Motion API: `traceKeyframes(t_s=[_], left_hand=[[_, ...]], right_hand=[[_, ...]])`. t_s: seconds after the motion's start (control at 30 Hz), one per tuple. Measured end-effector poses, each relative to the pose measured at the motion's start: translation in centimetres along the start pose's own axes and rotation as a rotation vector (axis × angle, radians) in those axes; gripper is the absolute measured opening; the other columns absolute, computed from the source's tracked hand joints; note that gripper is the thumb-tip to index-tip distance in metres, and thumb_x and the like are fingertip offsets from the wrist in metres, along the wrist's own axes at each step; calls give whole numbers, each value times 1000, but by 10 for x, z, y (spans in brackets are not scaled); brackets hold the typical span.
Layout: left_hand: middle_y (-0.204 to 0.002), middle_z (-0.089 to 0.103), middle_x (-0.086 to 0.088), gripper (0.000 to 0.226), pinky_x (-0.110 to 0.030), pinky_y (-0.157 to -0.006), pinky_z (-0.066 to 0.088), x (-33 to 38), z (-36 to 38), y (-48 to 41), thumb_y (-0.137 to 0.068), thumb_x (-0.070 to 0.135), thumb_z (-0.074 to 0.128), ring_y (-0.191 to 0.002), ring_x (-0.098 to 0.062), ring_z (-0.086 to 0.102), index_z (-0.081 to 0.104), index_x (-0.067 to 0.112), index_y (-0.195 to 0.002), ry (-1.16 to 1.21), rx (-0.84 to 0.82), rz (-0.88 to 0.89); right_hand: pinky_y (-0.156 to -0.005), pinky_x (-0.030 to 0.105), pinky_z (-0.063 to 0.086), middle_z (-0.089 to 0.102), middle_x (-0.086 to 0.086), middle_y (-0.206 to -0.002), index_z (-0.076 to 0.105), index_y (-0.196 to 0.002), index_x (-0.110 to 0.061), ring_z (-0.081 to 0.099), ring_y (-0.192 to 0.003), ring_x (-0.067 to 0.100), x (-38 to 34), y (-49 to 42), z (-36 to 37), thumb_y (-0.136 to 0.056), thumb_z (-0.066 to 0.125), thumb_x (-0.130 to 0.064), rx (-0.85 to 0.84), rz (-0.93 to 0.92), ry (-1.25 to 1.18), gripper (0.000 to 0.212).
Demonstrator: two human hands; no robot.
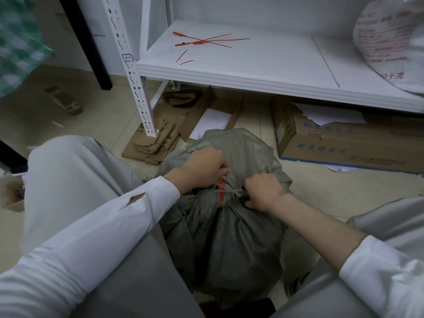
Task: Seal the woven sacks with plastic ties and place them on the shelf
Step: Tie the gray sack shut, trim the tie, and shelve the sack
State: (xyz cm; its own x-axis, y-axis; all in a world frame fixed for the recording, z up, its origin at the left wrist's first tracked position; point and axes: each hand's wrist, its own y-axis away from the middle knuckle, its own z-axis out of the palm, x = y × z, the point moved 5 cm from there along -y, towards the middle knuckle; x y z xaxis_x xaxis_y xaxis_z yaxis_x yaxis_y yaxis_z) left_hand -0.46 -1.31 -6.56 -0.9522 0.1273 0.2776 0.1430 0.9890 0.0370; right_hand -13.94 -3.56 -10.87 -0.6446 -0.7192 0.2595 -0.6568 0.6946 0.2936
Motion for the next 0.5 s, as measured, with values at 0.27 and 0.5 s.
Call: traceKeyframes(t_s=[0.27,0.5], left_hand=[[-63,57,10,33,-26,-56,38,-1,-2,0,-96,35,53,-65,-13,58,63,22,-68,27,24,0],[-64,62,5,36,-30,-56,48,6,-4,2,-95,35,54,-60,-11,56,69,14,-70,63,36,59]], right_hand=[[-70,31,41,62,7,-115,59,-115,-12,62,-103,26,-7,0,6,-86,58,-53,81,-28,-40,51],[-75,35,47,59,8,-119,53,-120,-10,62,-104,27,-9,-1,11,-88,55,-55,66,-8,-91,56]])
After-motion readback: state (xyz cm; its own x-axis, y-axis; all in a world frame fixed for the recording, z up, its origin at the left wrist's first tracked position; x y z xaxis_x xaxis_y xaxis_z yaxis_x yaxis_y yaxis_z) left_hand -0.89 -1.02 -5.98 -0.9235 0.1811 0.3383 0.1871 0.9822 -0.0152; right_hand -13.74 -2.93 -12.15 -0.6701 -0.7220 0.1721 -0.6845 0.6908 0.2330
